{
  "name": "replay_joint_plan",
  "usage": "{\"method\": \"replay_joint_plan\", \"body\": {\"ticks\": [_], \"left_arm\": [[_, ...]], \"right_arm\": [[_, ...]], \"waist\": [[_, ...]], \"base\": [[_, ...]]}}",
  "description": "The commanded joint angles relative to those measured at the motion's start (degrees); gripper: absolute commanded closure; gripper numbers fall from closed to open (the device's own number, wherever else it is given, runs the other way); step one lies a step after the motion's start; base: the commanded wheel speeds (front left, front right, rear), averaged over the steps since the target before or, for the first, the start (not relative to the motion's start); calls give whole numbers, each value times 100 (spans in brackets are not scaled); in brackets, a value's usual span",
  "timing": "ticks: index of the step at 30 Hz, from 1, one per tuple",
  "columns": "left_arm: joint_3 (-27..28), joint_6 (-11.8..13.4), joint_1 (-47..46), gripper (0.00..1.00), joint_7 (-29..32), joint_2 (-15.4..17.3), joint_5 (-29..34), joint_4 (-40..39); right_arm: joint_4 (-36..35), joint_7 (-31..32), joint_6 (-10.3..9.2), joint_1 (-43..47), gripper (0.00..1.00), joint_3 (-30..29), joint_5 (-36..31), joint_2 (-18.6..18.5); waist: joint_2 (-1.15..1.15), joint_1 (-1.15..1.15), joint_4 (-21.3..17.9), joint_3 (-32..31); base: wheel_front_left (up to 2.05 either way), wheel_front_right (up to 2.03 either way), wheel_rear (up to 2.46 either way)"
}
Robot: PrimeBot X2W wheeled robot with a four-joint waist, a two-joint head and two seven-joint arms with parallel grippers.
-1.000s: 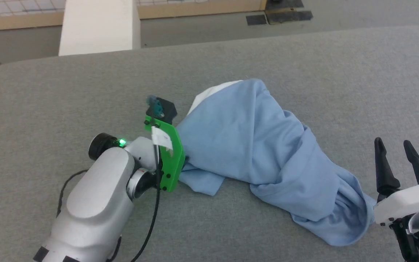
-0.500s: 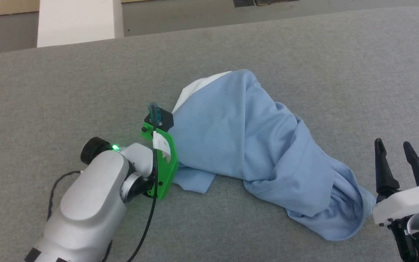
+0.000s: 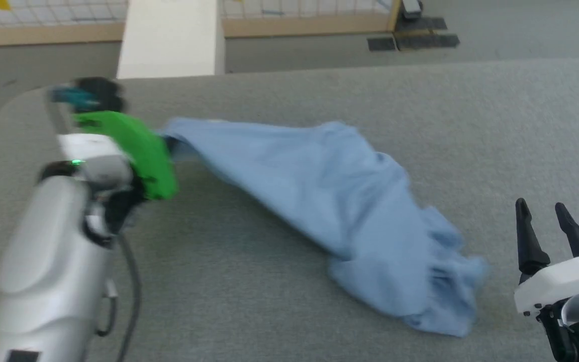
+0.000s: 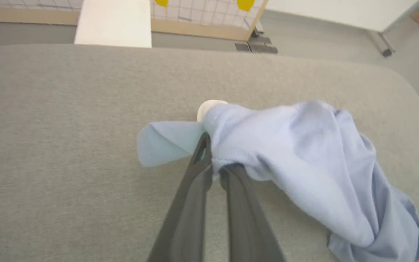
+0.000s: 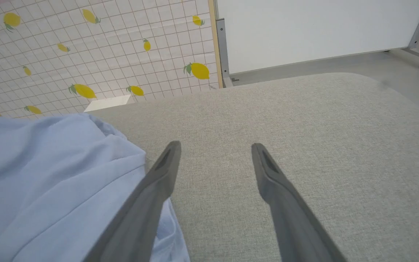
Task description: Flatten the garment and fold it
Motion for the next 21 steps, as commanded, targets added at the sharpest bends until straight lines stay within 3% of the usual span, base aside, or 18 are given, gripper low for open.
{"method": "replay_joint_plan", "body": {"ticks": [1, 7, 14, 15, 16, 17, 21], "left_arm": [[237, 151, 151, 100, -93, 180, -114, -65], [858, 601, 1306, 100, -141, 493, -410, -179], [950, 625, 2598, 100, -141, 268, -774, 56], [967, 618, 2699, 86, -184, 220, -817, 75], [994, 606, 2755, 46, -228, 181, -860, 75], [1048, 585, 2804, 0, -316, 141, -909, 52], [1355, 397, 2831, 0, -907, 148, -974, -283]], "right_arm": [[5, 26, -8, 5, 0, 4, -17, 1], [-15, 85, -8, 42, 0, 8, -17, 1], [21, 109, -8, 42, 0, 71, 20, 1], [28, 109, -8, 37, 0, 76, 19, 1], [35, 110, -8, 34, 0, 77, 19, 1], [46, 112, -8, 30, 0, 81, 19, 1], [65, 124, -8, 19, 0, 98, -3, 1]], "waist": [[25, 0, 301, -270], [25, 0, 459, -337], [25, 0, 489, -288], [25, 0, 490, -282], [25, 0, 491, -283], [25, 0, 490, -291], [25, 0, 483, -332]], "base": [[0, 0, 0], [0, 0, 0], [0, 0, 0], [0, 0, 0], [0, 0, 0], [0, 0, 0], [0, 0, 0]]}}
